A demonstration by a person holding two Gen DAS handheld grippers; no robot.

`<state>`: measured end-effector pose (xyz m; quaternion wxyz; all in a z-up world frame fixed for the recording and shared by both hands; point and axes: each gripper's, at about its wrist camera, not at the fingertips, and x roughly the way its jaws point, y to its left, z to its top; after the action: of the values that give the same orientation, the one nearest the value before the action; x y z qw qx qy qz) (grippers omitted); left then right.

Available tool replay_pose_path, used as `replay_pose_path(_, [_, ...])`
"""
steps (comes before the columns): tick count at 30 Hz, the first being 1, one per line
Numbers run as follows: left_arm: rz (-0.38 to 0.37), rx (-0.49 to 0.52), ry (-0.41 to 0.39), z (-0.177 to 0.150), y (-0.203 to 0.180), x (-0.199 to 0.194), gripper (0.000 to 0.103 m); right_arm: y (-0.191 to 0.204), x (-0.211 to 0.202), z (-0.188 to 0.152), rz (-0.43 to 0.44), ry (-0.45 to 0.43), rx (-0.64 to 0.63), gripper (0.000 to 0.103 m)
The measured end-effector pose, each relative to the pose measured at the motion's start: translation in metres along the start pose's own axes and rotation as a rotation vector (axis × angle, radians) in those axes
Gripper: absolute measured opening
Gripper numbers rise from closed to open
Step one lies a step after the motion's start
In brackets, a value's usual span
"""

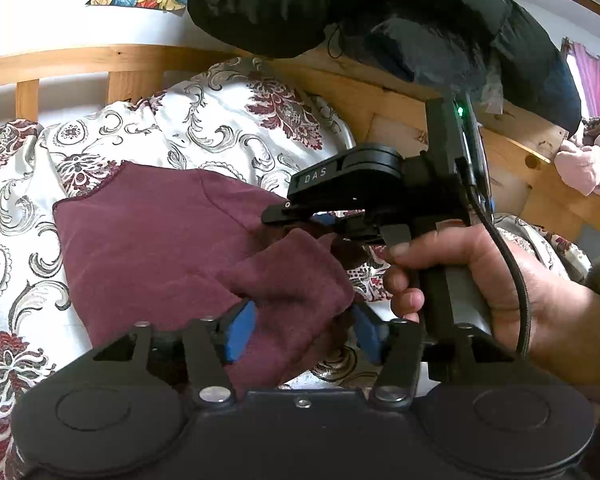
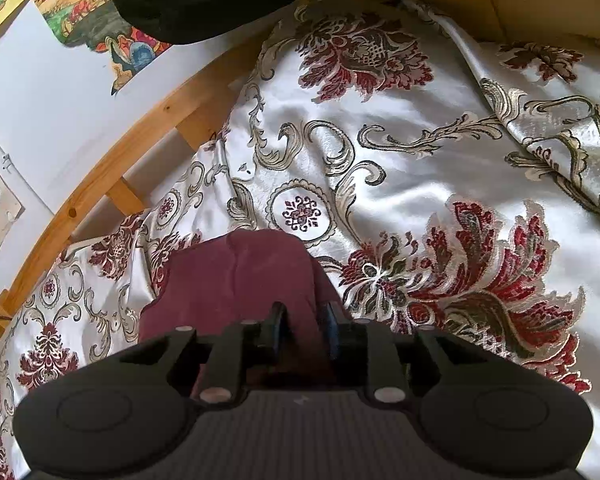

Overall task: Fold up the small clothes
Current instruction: 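Lift the folded shirt bundle with both grippers, then lower the maroon shirt bundle onto the bedspread and open both grippers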

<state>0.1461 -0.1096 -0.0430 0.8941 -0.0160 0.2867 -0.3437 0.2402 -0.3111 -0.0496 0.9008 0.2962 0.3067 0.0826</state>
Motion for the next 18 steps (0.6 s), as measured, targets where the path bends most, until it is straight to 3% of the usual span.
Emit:
replay_pose_path(4, [0.023,-0.001,-0.060,-0.001,0.002,-0.013,0.085,-0.003,-0.002,0.001,-0.010,-0.004,0.014,0.039])
replay_pose_path(7, [0.087,-0.008,-0.122,0.000,0.003,-0.024,0.100,-0.005,-0.004,0.003,-0.017,-0.011,0.025,0.044])
replay_pose_path(9, [0.115,-0.029,-0.167,0.000,0.007,-0.032,0.102,-0.006,-0.008,0.003,-0.027,-0.022,0.026,0.058])
replay_pose_path(14, [0.151,-0.148,-0.258,0.002,0.025,-0.049,0.102,-0.006,-0.023,0.003,-0.031,-0.041,0.006,0.082])
replay_pose_path(15, [0.170,-0.169,-0.262,0.003,0.029,-0.051,0.102,-0.004,-0.027,0.003,-0.026,-0.039,-0.004,0.089])
replay_pose_path(18, [0.226,-0.252,-0.239,0.003,0.043,-0.052,0.102,0.002,-0.038,-0.001,-0.018,-0.024,-0.050,0.095])
